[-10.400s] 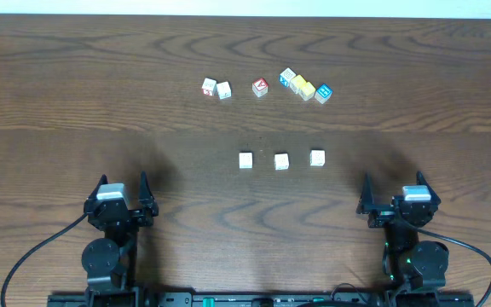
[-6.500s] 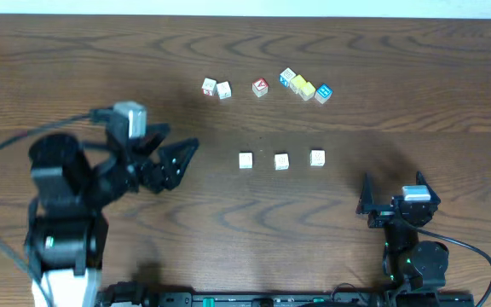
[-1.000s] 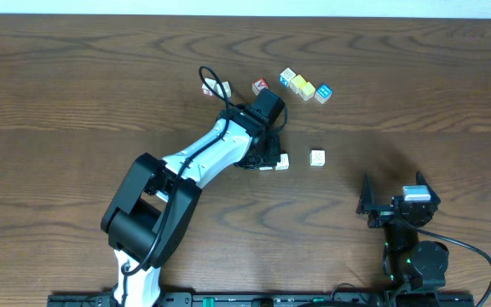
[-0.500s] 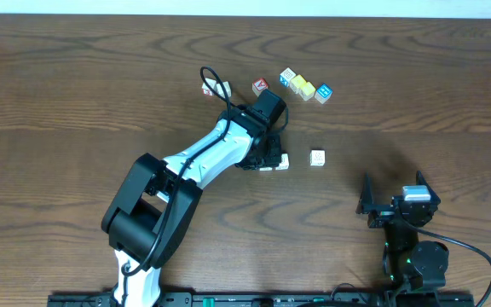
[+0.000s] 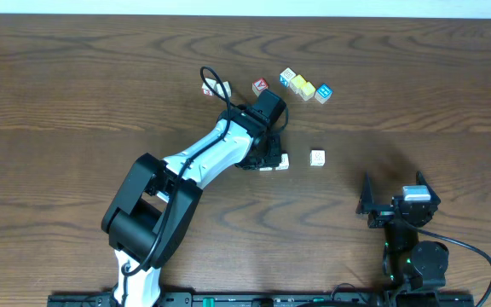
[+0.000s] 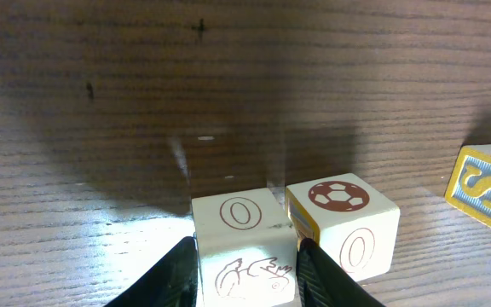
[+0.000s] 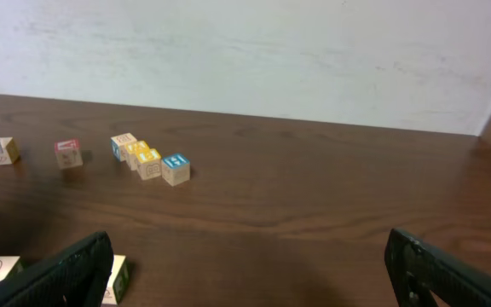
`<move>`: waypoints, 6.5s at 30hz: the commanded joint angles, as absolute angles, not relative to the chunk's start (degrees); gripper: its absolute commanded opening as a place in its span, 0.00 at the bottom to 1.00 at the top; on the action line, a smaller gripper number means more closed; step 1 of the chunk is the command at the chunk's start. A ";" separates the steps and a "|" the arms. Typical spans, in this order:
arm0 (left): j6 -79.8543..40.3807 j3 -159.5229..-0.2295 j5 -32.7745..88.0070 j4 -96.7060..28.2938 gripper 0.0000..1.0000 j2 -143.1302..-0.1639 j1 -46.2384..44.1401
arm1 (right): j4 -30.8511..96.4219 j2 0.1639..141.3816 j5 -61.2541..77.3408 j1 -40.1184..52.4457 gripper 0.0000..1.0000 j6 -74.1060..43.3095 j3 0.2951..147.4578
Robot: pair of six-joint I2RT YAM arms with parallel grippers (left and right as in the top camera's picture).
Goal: Lift 3 blocks
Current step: 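Raise the left gripper and pull the left arm back to the left, then move the right gripper down to the white 'M' block at the row's right end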
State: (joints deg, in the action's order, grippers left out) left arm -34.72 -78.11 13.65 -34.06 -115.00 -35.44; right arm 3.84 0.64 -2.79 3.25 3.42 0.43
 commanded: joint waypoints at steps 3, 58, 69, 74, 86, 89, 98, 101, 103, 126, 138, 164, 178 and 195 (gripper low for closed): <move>-34.83 -78.30 14.00 -34.20 0.42 -115.94 -34.98 | 4.08 0.38 -2.74 2.94 0.99 3.92 0.32; -45.78 -75.85 8.10 -35.75 0.08 -113.01 -30.76 | 4.08 0.38 -2.74 2.94 0.99 3.95 0.32; -46.00 -75.85 8.99 -35.42 0.08 -115.00 -33.12 | 4.08 0.38 -2.74 2.94 0.99 3.95 0.32; -45.93 -75.85 9.43 -35.05 0.08 -115.00 -33.19 | 4.08 0.38 -2.74 2.94 0.99 3.92 0.32; -43.09 -75.85 10.72 -33.91 0.07 -115.00 -33.19 | 4.08 0.38 -2.74 2.94 0.99 3.95 0.32; -41.08 -75.88 11.00 -33.89 0.07 -114.98 -33.19 | 4.08 0.38 -2.74 2.94 0.99 3.95 0.32; -38.54 -75.88 11.11 -33.91 0.08 -114.98 -33.17 | 4.08 0.38 -2.74 2.94 0.99 3.92 0.32; -38.35 -75.88 11.09 -33.69 0.07 -114.98 -33.06 | 4.08 0.38 -2.74 2.94 0.99 3.92 0.32; -38.11 -75.88 10.85 -33.04 0.07 -114.98 -32.86 | 4.08 0.38 -2.74 2.94 0.99 3.95 0.32; -37.91 -75.88 9.85 -34.33 0.07 -111.42 -30.76 | 4.08 0.38 -2.74 2.94 0.99 3.95 0.32; -30.11 -75.88 9.78 -45.60 0.70 -93.95 -19.33 | 4.08 0.40 -2.74 2.94 0.99 3.95 0.32; -27.00 -75.88 6.26 -56.51 0.84 -87.77 -0.49 | -20.21 0.43 29.71 3.05 0.99 -24.95 0.32; -27.00 -75.88 6.26 -56.51 0.84 -87.77 -0.49 | 5.72 13.26 26.63 3.03 0.99 -10.85 30.13; -27.00 -75.88 6.26 -56.51 0.84 -87.77 -0.49 | 40.23 64.60 45.28 4.25 0.99 -8.38 58.83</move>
